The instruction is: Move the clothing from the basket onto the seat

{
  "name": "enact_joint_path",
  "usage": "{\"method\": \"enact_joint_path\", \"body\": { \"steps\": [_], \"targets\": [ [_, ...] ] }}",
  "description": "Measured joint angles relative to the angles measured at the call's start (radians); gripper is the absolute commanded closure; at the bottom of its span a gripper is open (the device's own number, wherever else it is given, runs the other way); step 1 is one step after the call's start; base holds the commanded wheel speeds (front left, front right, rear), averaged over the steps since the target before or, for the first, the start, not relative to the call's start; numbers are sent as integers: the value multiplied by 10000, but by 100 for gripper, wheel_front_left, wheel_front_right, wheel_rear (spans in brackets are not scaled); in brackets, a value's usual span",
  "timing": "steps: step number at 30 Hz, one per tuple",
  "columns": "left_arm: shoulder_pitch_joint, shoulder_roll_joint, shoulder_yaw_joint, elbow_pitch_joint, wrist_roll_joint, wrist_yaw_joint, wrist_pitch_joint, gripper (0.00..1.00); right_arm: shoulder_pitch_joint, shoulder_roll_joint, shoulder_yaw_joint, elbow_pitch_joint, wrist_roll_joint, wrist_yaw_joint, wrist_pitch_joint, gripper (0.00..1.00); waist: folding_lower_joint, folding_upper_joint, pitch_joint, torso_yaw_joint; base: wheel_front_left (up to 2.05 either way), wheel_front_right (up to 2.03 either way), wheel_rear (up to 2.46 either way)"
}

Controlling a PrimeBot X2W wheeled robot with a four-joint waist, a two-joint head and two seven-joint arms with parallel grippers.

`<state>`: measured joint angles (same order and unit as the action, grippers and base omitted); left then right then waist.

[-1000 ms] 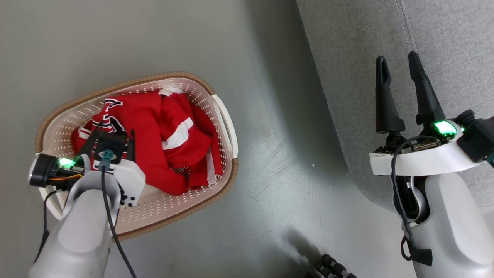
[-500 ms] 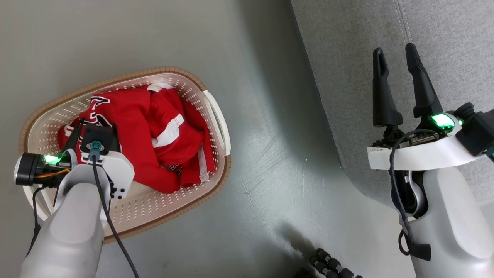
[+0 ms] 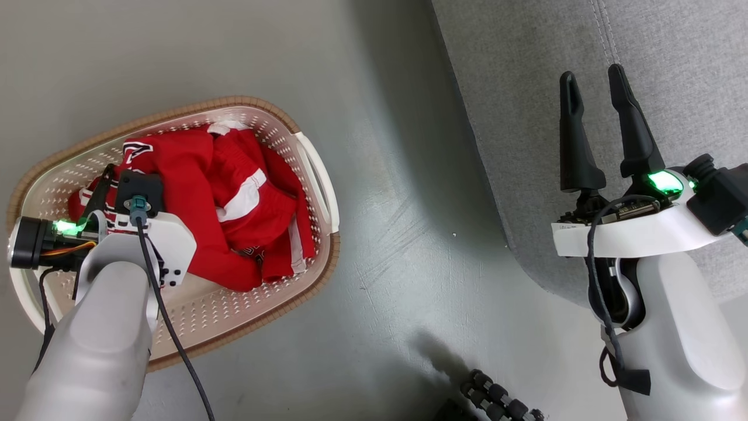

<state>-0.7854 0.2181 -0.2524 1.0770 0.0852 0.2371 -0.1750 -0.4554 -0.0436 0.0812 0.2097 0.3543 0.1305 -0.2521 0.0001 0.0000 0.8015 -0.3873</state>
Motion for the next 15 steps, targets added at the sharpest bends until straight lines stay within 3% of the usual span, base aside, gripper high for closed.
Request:
{"method": "enact_joint_path", "body": {
  "steps": [1,4,5,9,11,15],
  "targets": [
    [-15,0,-21,79,6,0,0,13,-4,0,27,0,81,0,0,0,0,0,20,-38,0,0,0],
    [-18,-15,-71,161,77,0,0,27,-11,0,36,-2,86,0,0,0,0,0,50,-88,0,0,0],
    [-34,-35,-88,178,84,0,-2,44,-14,0,36,-4,86,0,0,0,0,0,59,-101,0,0,0],
    [-121,-98,-119,253,86,4,-13,75,-15,0,15,-2,86,0,0,0,0,0,75,-127,0,0,0],
    [-151,-92,-119,278,86,4,-29,100,-15,2,-15,0,86,0,0,0,0,0,70,-124,0,0,0],
    [-166,-90,-148,268,86,4,-199,100,-33,2,-36,2,86,0,0,0,0,0,49,-99,0,0,0]
  ]
}}
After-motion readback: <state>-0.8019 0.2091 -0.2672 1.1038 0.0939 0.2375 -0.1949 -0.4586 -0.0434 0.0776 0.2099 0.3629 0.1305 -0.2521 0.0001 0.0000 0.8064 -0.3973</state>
